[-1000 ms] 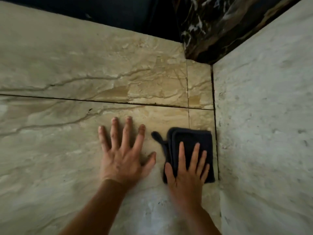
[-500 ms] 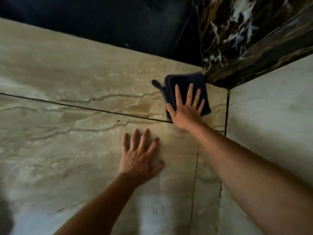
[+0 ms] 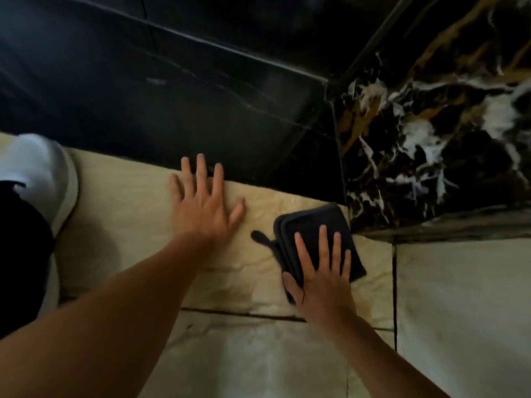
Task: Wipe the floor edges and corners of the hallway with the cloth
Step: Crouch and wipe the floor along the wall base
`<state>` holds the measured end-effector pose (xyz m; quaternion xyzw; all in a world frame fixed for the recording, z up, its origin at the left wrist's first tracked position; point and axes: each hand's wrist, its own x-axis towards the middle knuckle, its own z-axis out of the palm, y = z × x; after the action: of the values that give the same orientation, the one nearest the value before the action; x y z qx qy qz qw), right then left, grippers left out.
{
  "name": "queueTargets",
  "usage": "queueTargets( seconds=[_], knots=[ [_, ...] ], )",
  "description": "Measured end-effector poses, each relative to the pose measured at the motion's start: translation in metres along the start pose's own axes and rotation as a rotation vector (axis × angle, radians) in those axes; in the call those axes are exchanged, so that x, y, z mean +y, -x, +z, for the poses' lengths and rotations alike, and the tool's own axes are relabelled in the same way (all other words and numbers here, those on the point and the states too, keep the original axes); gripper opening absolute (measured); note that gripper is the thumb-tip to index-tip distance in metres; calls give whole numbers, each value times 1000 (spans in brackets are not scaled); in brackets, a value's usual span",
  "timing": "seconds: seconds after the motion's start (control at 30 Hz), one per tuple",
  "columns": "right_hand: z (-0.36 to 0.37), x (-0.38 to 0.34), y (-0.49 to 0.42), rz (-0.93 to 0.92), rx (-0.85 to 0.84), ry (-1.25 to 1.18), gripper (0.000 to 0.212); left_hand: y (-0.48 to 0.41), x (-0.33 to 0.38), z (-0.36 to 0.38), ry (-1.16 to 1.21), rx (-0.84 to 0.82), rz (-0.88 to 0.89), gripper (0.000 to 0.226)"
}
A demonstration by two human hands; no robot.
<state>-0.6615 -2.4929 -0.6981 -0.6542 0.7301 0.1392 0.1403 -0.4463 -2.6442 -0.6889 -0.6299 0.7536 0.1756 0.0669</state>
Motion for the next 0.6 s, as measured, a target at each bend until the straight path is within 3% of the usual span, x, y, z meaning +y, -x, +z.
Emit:
queueTargets(
  seconds=[0.2, 0.37, 0.47, 0.6],
  knots=[
    [-64, -12, -163, 37, 132, -45, 70, -3, 0, 10, 26, 76, -40, 88],
    [-123, -12, -286, 124, -13, -134, 68, -3, -3, 14, 33, 99, -30, 86],
    [-118, -16, -276, 124, 21, -158, 67, -3, -2, 15, 34, 116, -22, 87],
    [-59, -21, -133, 59, 141, -82, 67, -3, -3, 13, 39, 75, -36, 89]
  ],
)
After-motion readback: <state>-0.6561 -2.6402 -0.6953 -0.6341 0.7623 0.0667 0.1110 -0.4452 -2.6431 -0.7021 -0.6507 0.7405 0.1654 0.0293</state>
